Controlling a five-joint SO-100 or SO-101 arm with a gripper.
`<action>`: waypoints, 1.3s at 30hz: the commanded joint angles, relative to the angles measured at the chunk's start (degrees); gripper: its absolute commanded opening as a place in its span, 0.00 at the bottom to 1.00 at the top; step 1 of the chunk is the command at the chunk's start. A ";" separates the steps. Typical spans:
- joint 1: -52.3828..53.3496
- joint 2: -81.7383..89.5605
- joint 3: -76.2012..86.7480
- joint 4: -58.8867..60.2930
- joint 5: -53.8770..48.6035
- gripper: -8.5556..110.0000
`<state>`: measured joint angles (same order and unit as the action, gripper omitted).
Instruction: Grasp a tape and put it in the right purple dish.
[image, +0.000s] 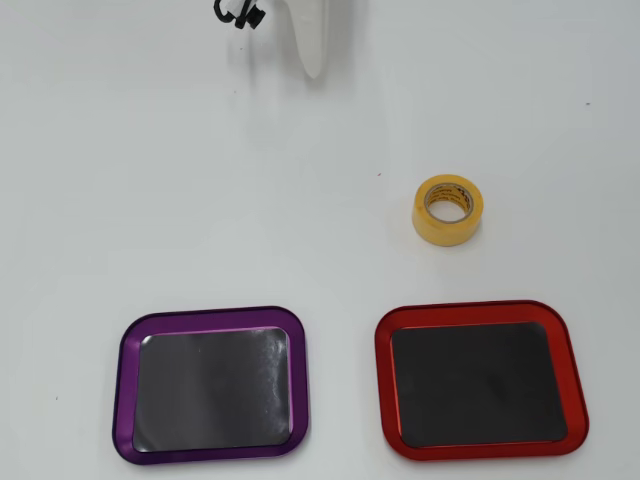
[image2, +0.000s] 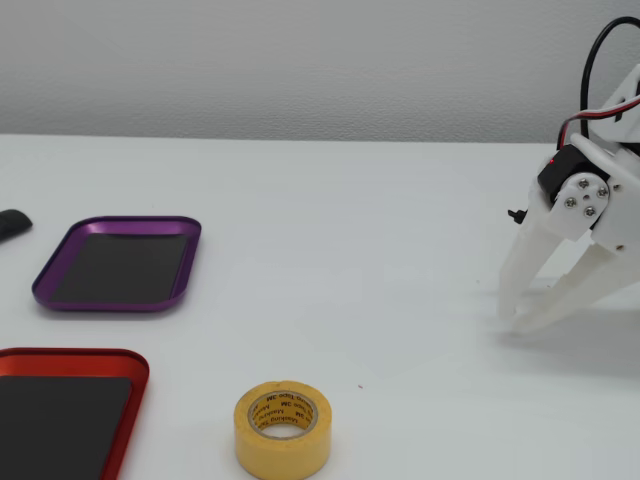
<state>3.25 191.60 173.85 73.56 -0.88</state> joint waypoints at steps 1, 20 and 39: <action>-0.09 4.48 0.62 -5.45 -0.26 0.07; 0.09 3.52 -4.92 -15.82 -0.44 0.07; -6.59 -60.29 -51.06 -6.50 -12.13 0.20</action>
<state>-1.05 140.01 130.69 65.30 -12.83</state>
